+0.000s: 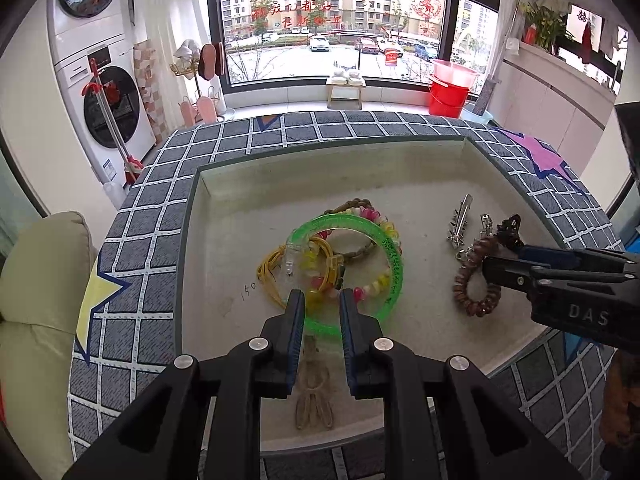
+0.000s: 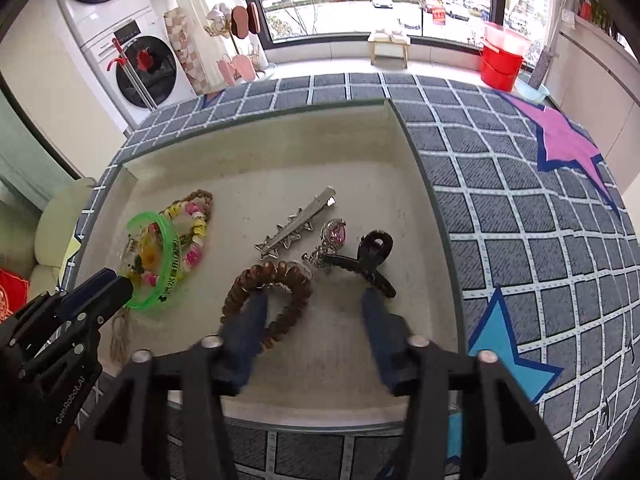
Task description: Organize jewelry
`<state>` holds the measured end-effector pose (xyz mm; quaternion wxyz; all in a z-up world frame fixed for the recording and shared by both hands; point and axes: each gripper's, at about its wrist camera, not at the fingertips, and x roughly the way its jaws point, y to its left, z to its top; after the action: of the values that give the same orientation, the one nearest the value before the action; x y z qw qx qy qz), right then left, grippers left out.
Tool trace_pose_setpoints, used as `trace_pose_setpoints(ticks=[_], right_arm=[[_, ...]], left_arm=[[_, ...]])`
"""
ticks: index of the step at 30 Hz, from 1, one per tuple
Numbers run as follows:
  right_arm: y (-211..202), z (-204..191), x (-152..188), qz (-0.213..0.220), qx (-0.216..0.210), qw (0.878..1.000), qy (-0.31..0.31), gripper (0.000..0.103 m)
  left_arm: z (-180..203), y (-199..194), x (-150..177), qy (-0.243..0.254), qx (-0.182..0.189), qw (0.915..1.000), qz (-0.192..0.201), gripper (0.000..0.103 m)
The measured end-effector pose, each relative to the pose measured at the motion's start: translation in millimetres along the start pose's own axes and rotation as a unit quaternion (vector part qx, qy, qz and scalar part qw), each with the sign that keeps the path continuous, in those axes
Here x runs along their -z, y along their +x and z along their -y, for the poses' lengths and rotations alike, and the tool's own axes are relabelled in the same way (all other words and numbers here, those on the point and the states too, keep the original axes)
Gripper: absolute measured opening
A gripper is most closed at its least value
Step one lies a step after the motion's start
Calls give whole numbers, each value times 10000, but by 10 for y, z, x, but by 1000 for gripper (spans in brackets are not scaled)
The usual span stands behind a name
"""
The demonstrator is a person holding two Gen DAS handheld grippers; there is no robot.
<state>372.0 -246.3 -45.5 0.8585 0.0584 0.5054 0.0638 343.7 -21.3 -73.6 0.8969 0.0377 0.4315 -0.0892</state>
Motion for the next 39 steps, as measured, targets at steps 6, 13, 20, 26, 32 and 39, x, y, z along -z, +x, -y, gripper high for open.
trace_pose_setpoints(ticks=[6, 13, 20, 26, 32, 39], right_arm=[[-111, -17, -11, 128, -94, 9999, 15, 63], [-234, -4, -6, 254, -184, 9994, 110, 65], [-325, 42, -15, 408, -147, 9989, 200, 73], [-334, 72, -25, 420, -82, 9989, 216, 73], [-369, 39, 9, 610, -71, 9980, 153, 88], [-409, 26, 47, 939, 107, 9955, 112, 89]], left_arm=[[-15, -33, -4, -69, -58, 10000, 25, 32], [10, -137, -37, -36, -140, 9998, 103, 32], [-9, -327, -51, -113, -447, 9979, 448, 103], [-7, -412, -86, -25, -473, 9975, 519, 103], [-28, -336, -47, -88, -567, 9979, 296, 103], [-50, -329, 12, -107, -643, 9976, 231, 103]])
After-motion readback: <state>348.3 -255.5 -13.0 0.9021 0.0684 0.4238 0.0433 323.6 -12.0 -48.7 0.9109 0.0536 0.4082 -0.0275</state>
